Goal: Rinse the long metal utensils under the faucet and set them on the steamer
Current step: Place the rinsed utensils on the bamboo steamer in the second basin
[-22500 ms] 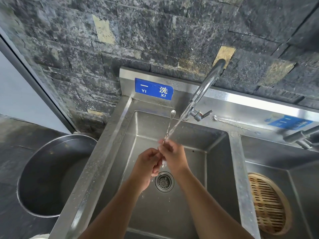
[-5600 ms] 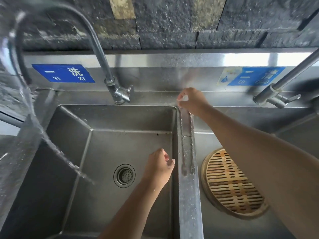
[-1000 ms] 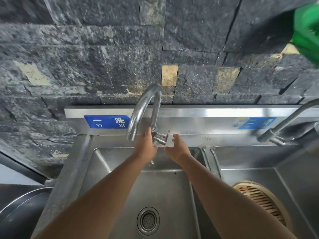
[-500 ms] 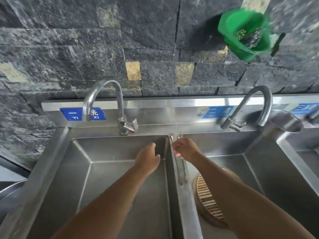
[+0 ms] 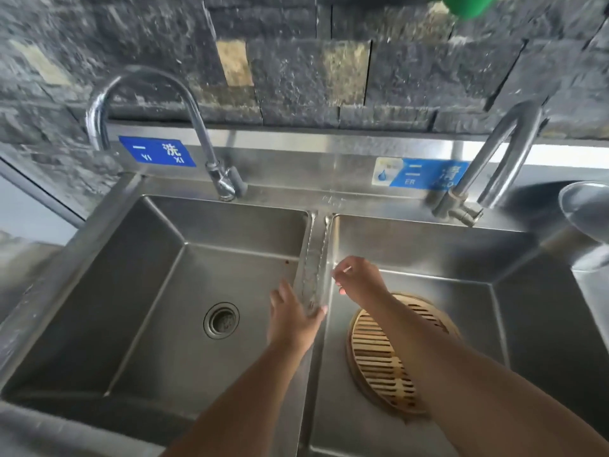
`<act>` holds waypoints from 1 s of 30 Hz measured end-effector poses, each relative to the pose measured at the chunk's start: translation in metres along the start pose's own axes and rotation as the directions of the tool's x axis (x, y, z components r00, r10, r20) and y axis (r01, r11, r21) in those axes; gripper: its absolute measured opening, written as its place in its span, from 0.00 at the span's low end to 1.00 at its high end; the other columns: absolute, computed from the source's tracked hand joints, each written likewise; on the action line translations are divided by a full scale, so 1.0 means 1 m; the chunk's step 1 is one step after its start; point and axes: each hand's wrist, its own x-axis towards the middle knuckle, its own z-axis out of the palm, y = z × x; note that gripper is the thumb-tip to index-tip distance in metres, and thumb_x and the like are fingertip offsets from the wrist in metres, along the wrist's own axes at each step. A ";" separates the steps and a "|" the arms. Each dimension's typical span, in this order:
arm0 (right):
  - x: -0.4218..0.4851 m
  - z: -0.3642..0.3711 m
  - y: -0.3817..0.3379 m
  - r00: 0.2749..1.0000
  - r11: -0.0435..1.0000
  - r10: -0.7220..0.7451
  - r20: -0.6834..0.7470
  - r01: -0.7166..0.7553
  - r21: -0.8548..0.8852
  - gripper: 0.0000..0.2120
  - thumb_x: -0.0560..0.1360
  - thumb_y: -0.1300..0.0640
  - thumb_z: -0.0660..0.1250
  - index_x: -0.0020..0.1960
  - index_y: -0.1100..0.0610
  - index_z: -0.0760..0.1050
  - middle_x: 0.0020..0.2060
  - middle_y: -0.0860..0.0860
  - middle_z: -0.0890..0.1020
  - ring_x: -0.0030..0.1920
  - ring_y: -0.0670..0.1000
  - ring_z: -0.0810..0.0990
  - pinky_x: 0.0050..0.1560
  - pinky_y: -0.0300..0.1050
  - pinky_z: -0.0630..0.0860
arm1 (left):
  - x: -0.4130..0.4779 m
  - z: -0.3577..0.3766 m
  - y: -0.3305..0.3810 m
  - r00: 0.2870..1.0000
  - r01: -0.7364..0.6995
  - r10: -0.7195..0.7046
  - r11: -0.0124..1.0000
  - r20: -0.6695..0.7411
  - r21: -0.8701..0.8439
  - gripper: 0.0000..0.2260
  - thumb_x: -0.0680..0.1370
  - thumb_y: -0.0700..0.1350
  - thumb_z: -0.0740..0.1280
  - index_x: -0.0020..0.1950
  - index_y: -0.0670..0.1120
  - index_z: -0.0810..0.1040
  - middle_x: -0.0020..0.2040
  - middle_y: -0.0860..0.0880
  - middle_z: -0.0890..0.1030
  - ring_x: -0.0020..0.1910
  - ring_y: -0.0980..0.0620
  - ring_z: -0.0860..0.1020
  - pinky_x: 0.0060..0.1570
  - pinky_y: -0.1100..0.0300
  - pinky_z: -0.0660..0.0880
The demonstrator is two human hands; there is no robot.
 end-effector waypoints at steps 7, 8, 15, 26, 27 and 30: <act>0.042 0.026 0.001 0.999 0.999 0.002 -0.049 -0.005 -0.046 0.12 0.74 0.46 0.66 0.49 0.54 0.73 0.43 0.54 0.84 0.43 0.57 0.84 0.48 0.56 0.82 | -0.001 0.044 -0.022 0.978 0.071 -0.011 0.955 -0.207 0.287 0.28 0.72 0.65 0.62 0.60 0.46 0.64 0.54 0.47 0.77 0.46 0.41 0.82 0.39 0.50 0.77; 0.047 0.028 -0.002 0.999 0.998 0.003 -0.046 -0.006 -0.061 0.13 0.74 0.45 0.66 0.49 0.55 0.73 0.43 0.54 0.84 0.43 0.57 0.84 0.48 0.57 0.82 | -0.001 0.045 -0.023 0.975 0.072 -0.006 0.954 -0.221 0.292 0.27 0.71 0.65 0.62 0.59 0.46 0.64 0.53 0.47 0.77 0.45 0.41 0.82 0.37 0.51 0.76; 0.064 0.036 -0.009 0.997 0.990 -0.025 -0.073 0.014 -0.142 0.13 0.75 0.48 0.66 0.46 0.60 0.76 0.38 0.56 0.84 0.39 0.59 0.85 0.44 0.55 0.83 | 0.002 0.048 -0.023 0.958 0.054 0.039 0.949 -0.285 0.311 0.30 0.72 0.64 0.63 0.64 0.45 0.65 0.55 0.47 0.76 0.45 0.40 0.82 0.37 0.52 0.74; 0.070 0.034 0.005 0.997 0.997 -0.077 -0.016 0.077 -0.013 0.10 0.77 0.62 0.61 0.36 0.58 0.69 0.33 0.60 0.82 0.21 0.51 0.78 0.28 0.48 0.83 | 0.002 0.049 -0.022 0.956 0.057 0.048 0.938 -0.290 0.342 0.25 0.72 0.63 0.61 0.57 0.45 0.64 0.52 0.47 0.76 0.43 0.39 0.81 0.34 0.54 0.66; 0.072 0.033 0.006 0.996 0.996 -0.087 -0.014 0.087 0.000 0.11 0.77 0.63 0.61 0.35 0.58 0.69 0.33 0.60 0.81 0.20 0.50 0.77 0.25 0.45 0.81 | 0.002 0.049 -0.023 0.954 0.057 0.053 0.934 -0.296 0.353 0.26 0.72 0.63 0.61 0.58 0.45 0.64 0.52 0.47 0.76 0.44 0.39 0.81 0.34 0.54 0.65; 0.075 0.031 0.009 0.993 0.992 -0.118 0.014 0.117 0.043 0.12 0.78 0.63 0.62 0.36 0.59 0.69 0.33 0.60 0.80 0.17 0.45 0.75 0.20 0.38 0.74 | 0.003 0.051 -0.024 0.949 0.051 0.075 0.921 -0.305 0.387 0.26 0.73 0.64 0.59 0.59 0.45 0.64 0.53 0.46 0.76 0.45 0.38 0.81 0.35 0.53 0.66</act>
